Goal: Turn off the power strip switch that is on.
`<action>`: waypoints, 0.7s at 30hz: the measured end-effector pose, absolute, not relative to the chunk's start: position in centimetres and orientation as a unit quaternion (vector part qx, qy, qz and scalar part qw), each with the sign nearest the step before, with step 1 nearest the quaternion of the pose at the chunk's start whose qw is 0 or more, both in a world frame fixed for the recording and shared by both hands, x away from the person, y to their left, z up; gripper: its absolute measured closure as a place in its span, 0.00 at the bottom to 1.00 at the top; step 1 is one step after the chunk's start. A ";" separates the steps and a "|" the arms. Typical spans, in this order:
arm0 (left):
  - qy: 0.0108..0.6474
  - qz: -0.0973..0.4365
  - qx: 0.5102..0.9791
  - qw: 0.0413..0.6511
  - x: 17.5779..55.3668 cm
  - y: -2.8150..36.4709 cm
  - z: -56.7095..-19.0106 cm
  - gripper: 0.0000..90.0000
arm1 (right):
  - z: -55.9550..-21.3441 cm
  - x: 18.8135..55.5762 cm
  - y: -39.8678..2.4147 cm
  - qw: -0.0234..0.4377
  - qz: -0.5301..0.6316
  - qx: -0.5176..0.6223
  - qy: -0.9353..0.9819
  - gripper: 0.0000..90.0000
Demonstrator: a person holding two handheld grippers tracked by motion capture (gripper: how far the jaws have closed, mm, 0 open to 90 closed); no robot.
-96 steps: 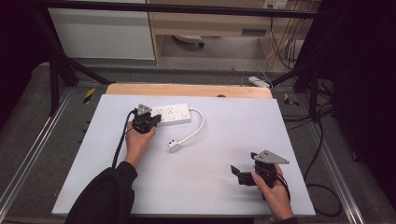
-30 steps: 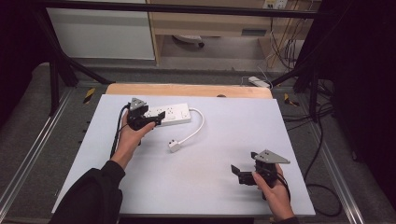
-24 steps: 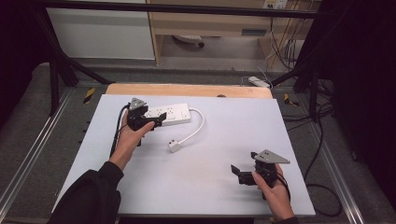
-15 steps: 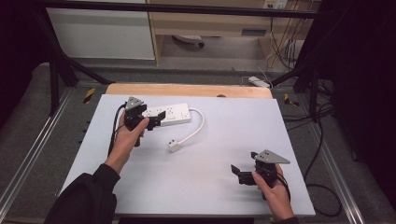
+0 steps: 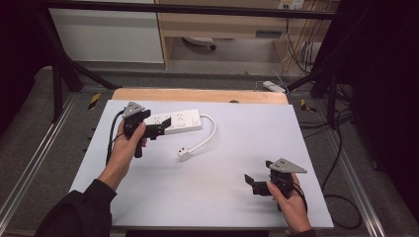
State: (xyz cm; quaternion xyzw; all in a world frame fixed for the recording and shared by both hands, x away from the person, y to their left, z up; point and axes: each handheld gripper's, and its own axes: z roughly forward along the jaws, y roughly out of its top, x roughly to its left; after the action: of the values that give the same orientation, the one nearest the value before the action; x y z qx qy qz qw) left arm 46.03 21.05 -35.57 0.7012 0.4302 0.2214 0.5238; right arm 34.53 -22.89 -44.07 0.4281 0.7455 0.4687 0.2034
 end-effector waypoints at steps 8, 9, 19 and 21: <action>0.429 0.224 0.697 0.529 44.0 22.2 -34.5 0.07 | -44.1 34.5 -22.9 0.203 0.468 0.429 0.746 0.02; 0.429 0.224 0.696 0.530 43.7 22.3 -34.4 0.07 | -44.1 34.5 -22.8 0.203 0.468 0.429 0.746 0.03; 0.432 0.230 0.693 0.529 41.3 23.8 -34.0 0.07 | -44.1 34.5 -22.8 0.203 0.466 0.428 0.747 0.02; 0.430 0.230 0.693 0.531 40.7 24.1 -33.9 0.07 | -44.1 34.5 -22.8 0.203 0.466 0.428 0.747 0.03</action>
State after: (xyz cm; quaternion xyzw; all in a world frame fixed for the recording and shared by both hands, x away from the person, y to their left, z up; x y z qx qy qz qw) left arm 40.73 24.12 -33.93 0.6930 0.4303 0.2298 0.5309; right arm 34.55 -22.83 -44.08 0.4282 0.7470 0.4664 0.2027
